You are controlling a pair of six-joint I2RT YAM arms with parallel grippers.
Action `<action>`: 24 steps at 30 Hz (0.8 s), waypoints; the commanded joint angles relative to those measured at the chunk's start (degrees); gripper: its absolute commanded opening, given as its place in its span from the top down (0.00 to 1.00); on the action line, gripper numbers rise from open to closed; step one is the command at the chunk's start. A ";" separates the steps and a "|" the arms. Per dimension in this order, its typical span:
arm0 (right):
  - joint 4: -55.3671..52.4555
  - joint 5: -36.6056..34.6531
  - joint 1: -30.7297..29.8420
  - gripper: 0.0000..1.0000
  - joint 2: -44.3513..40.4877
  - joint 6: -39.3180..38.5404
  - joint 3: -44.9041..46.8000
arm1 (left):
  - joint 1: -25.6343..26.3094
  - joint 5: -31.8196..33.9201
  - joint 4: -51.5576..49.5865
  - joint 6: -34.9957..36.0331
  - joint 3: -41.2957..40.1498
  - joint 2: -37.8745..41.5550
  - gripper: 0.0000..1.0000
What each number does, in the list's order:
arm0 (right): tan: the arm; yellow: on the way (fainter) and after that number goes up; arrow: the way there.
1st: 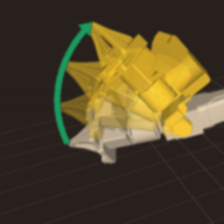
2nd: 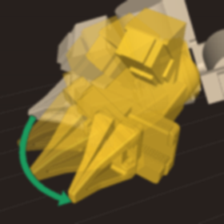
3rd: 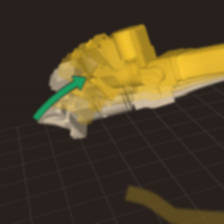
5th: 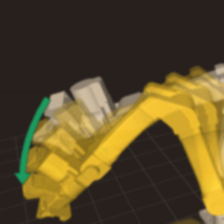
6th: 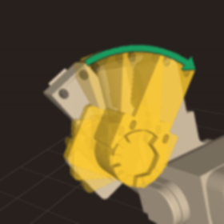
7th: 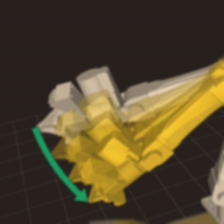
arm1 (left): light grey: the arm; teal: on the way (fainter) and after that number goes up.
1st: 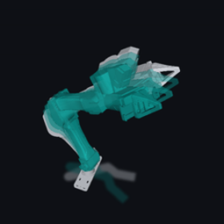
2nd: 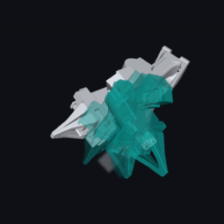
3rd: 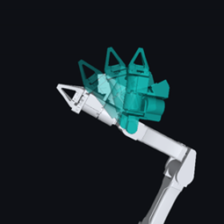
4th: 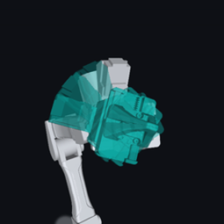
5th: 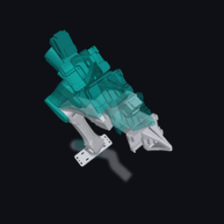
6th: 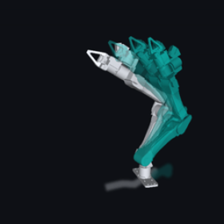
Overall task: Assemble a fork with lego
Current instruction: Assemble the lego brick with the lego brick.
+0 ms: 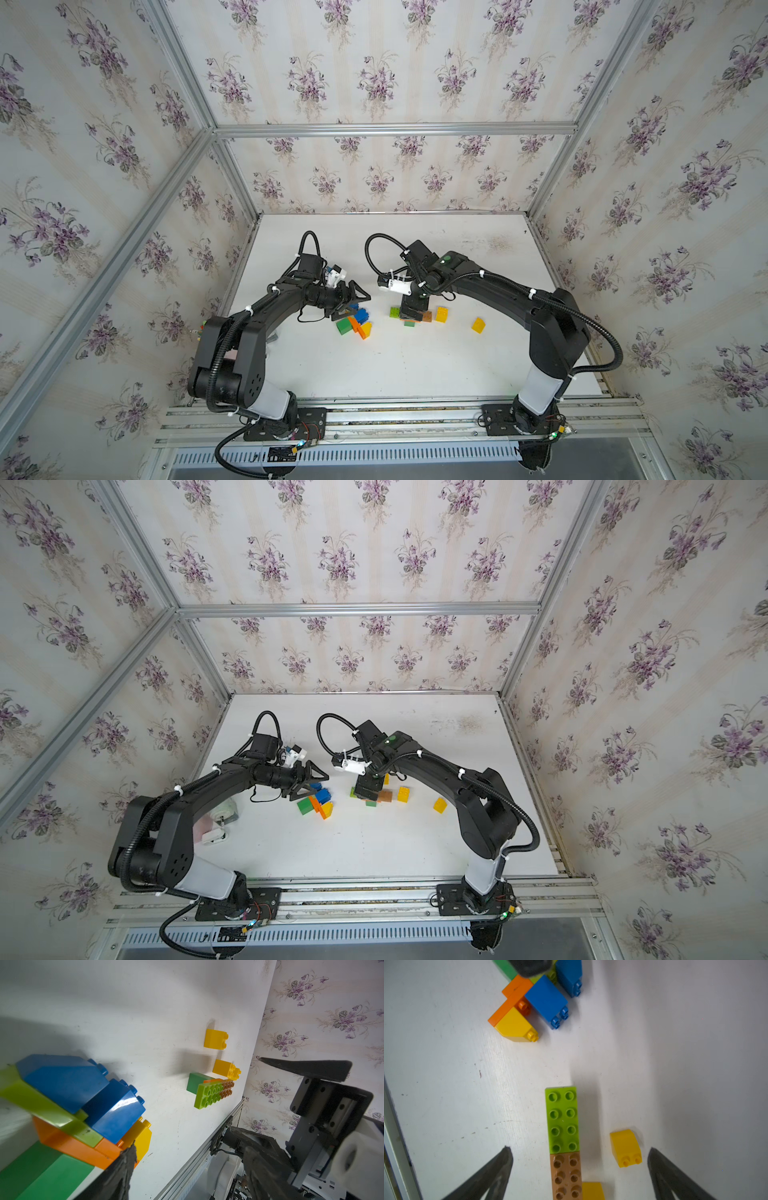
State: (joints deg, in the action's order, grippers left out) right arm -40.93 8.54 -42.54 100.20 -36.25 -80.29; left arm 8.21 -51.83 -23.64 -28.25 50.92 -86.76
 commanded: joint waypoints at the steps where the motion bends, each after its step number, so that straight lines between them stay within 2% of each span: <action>1: 5.87 -2.53 0.87 0.00 -4.21 7.47 2.71 | 0.43 3.21 -1.28 2.24 1.73 1.50 0.17; 3: 10.26 -6.44 1.21 0.00 -7.77 11.84 5.90 | 1.55 6.55 -2.71 3.95 3.05 2.91 0.17; 6: 13.72 -8.42 3.05 0.00 -12.30 18.77 9.28 | 3.14 10.54 -4.44 6.23 5.61 4.34 0.16; 10: 12.55 -11.71 6.59 0.00 -15.27 27.29 11.02 | 4.56 12.84 -4.31 7.07 7.66 4.80 0.16; 13: 9.76 -8.57 10.82 0.00 -15.21 30.85 11.99 | 5.40 13.53 -3.94 6.90 8.47 3.85 0.16; 16: 12.90 -6.87 15.52 0.00 -17.84 34.69 16.95 | 5.87 13.74 -3.61 6.48 9.09 2.90 0.16; 21: 21.27 -7.86 16.82 0.00 -26.02 34.99 25.25 | 6.05 14.23 -2.04 5.47 8.76 2.54 0.16; 24: 20.49 -10.05 17.78 0.00 -26.59 37.37 25.38 | 6.12 13.91 -1.67 5.16 8.89 1.57 0.16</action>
State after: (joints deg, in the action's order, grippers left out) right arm -23.75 0.51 -25.52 73.93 -2.61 -54.81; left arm 14.26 -38.52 -26.70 -22.61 59.59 -84.66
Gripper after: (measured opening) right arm 0.997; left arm 0.837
